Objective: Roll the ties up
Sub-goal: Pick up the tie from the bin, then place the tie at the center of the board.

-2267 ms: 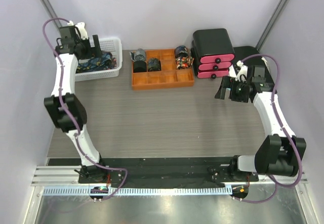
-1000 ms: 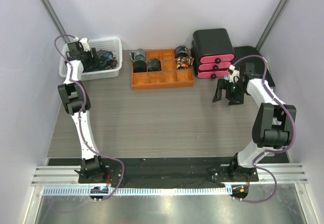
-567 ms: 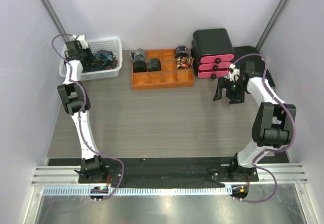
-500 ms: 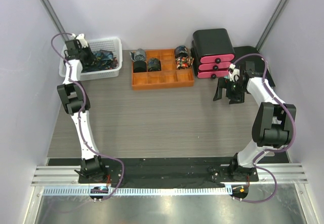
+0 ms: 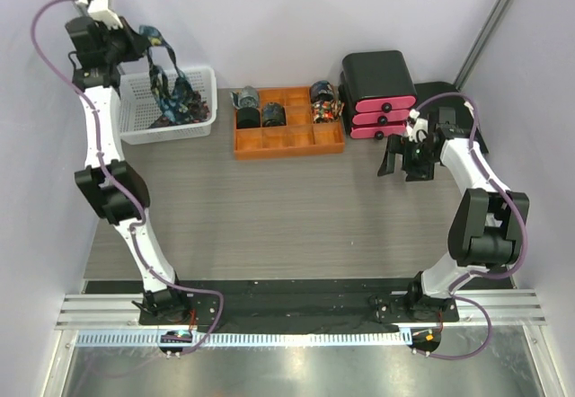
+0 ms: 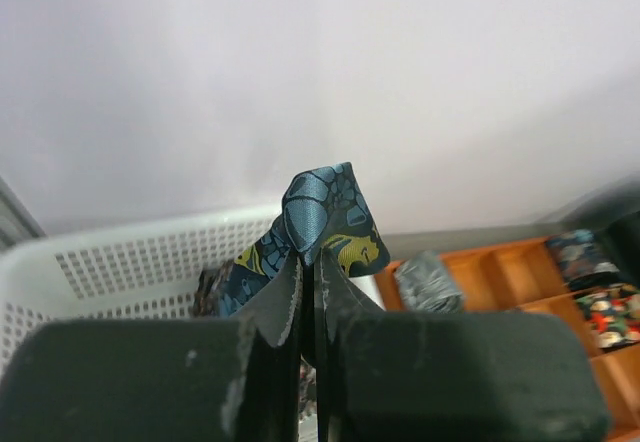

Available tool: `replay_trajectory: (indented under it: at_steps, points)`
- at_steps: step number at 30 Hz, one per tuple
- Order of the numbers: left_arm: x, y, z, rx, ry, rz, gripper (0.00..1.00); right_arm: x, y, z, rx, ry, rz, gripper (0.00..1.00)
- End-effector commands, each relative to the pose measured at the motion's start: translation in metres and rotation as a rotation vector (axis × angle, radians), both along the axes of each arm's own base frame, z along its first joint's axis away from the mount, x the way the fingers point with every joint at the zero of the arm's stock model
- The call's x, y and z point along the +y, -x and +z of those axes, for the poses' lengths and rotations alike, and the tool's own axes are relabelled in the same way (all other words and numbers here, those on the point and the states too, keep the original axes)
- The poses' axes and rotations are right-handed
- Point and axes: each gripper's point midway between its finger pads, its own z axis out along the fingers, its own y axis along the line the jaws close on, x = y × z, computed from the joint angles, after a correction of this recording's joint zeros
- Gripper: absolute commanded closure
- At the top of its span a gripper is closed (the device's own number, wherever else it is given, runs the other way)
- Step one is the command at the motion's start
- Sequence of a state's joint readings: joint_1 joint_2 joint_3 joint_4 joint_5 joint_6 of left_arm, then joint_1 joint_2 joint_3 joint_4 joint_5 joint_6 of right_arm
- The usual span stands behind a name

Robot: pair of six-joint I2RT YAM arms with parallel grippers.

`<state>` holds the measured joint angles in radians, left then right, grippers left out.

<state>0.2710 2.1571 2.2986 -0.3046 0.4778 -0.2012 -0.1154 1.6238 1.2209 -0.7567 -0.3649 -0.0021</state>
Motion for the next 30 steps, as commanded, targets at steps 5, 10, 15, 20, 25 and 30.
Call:
replay_trajectory:
  at_steps: [5,10,15,20,25,30]
  points:
    - [-0.054,0.089,0.15,-0.243,-0.021,-0.122,1.0,0.013,-0.007,0.055,-0.167,-0.062,0.039,0.0]
    - [-0.103,0.144,0.2,-0.319,-0.034,-0.213,1.0,0.018,-0.005,0.072,-0.217,-0.081,0.057,0.0]
    - [-0.161,0.211,0.217,-0.328,-0.046,-0.339,1.0,0.023,0.001,0.09,-0.262,-0.108,0.055,0.0]
    - [-0.217,0.262,0.182,-0.262,-0.069,-0.474,1.0,0.028,0.007,0.1,-0.292,-0.121,0.073,0.0]
    - [-0.27,0.306,0.141,-0.152,0.001,-0.676,1.0,0.034,0.012,0.108,-0.312,-0.154,0.097,0.0]
    - [-0.293,0.337,0.158,-0.093,0.199,-0.859,1.0,0.034,0.006,0.114,-0.328,-0.156,0.1,0.0]
